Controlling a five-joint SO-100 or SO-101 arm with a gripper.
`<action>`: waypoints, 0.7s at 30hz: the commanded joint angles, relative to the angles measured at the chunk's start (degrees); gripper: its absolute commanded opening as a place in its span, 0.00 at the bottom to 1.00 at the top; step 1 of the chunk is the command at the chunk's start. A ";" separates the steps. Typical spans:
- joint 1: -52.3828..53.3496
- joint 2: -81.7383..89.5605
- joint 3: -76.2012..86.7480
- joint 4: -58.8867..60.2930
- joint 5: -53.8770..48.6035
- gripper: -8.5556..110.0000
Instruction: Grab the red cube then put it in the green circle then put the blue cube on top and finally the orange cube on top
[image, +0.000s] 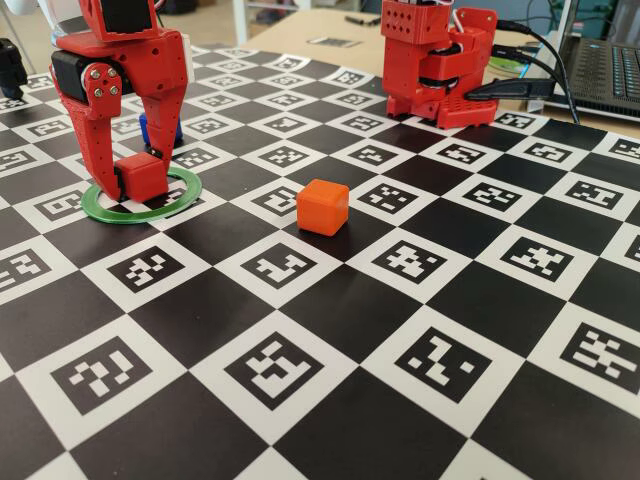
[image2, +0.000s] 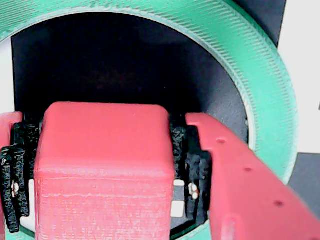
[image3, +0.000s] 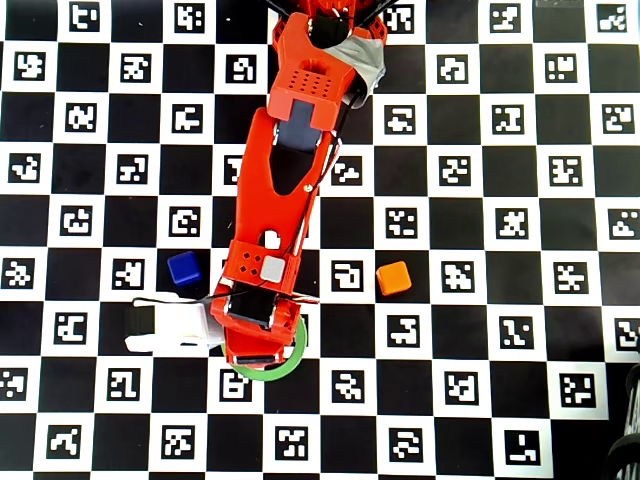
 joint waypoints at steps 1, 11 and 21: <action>-0.44 2.72 -0.62 -0.44 0.18 0.14; -0.53 3.16 -0.70 0.26 -1.05 0.24; 0.62 4.04 -1.76 1.23 0.00 0.29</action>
